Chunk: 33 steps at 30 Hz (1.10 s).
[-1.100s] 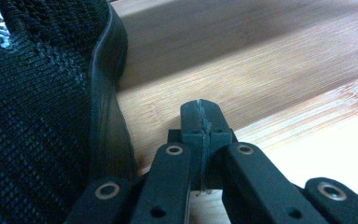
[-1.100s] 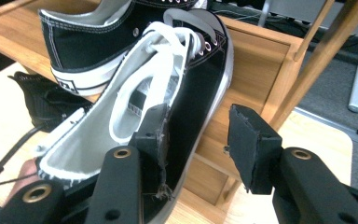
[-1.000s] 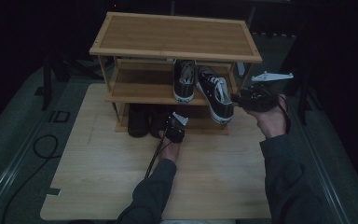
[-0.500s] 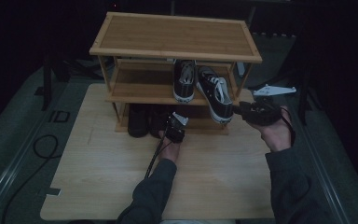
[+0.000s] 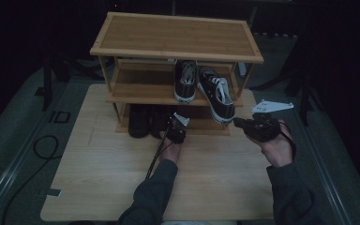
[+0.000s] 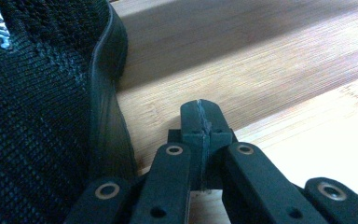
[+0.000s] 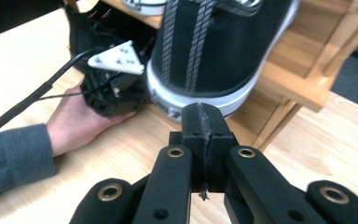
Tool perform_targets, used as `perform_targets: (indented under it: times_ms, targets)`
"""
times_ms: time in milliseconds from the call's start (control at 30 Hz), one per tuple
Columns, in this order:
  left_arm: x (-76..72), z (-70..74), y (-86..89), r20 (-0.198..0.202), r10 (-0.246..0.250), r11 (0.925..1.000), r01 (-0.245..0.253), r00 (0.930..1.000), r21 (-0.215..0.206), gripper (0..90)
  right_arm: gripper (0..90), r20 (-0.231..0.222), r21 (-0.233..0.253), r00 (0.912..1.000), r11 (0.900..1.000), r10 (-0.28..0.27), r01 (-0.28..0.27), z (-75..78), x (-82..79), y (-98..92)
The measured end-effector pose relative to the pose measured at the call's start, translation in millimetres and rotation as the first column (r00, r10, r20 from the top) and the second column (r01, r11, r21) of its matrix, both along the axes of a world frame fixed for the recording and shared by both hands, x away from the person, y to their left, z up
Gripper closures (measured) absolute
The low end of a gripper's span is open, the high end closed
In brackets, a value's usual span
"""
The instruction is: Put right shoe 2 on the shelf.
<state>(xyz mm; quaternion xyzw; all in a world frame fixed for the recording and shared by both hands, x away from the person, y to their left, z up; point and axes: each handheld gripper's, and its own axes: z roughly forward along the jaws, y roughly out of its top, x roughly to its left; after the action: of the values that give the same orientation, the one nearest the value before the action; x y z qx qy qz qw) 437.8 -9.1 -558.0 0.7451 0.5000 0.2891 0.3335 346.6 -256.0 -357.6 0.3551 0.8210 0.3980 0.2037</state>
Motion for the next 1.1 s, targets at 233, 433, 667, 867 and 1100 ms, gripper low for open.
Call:
perform_targets:
  times_ms: [233, 433, 667, 867, 1100]
  targets:
    - [0.0, 0.0, 0.0, 0.0, 0.0, 1.0, 0.0, 1.0, -0.001, 90.0, 90.0, -0.012, -0.016, 0.9998, 1.0, 0.016, -0.016, -5.4, -1.9, 6.0]
    - [0.1, -0.1, 0.0, 0.001, 0.001, 1.0, -0.001, 1.0, -0.002, 90.0, 90.0, -0.018, -0.02, 0.9998, 1.0, 0.012, -0.013, -8.5, 0.3, 7.7]
    - [0.0, -0.1, -0.4, 0.001, 0.002, 1.0, -0.002, 1.0, -0.003, 90.0, 90.0, -0.007, 0.002, 1.0, 1.0, 0.005, -0.005, -6.1, 0.8, 8.5]
    - [0.0, -0.1, -0.3, 0.0, 0.002, 1.0, -0.002, 1.0, -0.002, 90.0, 90.0, -0.01, 0.005, 0.9998, 1.0, 0.02, -0.02, -6.7, 1.7, 14.6]
    - [0.0, -0.2, -0.5, 0.001, 0.004, 1.0, -0.004, 1.0, -0.003, 90.0, 90.0, -0.014, 0.02, 0.9993, 0.999, 0.036, -0.036, -6.6, 2.9, 22.5]
